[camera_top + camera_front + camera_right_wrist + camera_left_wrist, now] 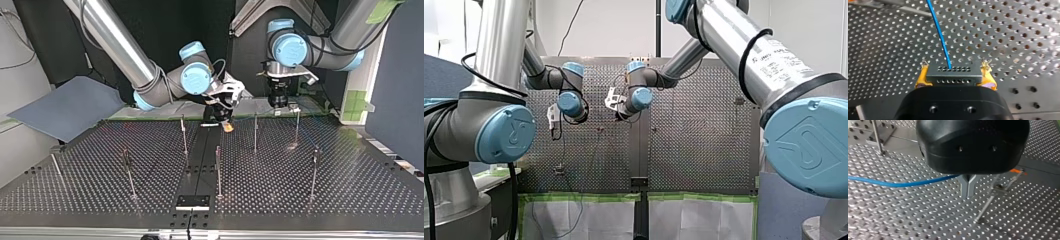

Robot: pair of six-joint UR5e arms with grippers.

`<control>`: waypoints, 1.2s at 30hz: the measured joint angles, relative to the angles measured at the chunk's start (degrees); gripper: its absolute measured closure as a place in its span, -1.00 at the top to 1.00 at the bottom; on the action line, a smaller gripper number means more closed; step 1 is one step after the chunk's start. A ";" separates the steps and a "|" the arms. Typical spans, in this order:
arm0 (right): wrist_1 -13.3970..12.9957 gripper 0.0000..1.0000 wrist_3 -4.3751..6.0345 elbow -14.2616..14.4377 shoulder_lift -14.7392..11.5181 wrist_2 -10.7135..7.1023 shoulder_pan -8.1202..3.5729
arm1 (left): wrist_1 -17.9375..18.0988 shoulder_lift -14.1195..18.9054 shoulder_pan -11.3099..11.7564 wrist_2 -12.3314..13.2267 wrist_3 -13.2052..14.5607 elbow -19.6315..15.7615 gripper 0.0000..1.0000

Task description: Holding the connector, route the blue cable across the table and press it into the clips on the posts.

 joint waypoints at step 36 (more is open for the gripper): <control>-4.06 -1.00 -0.98 4.40 2.86 -0.86 -2.69 | 7.95 -12.24 1.56 6.39 -3.00 3.75 -1.00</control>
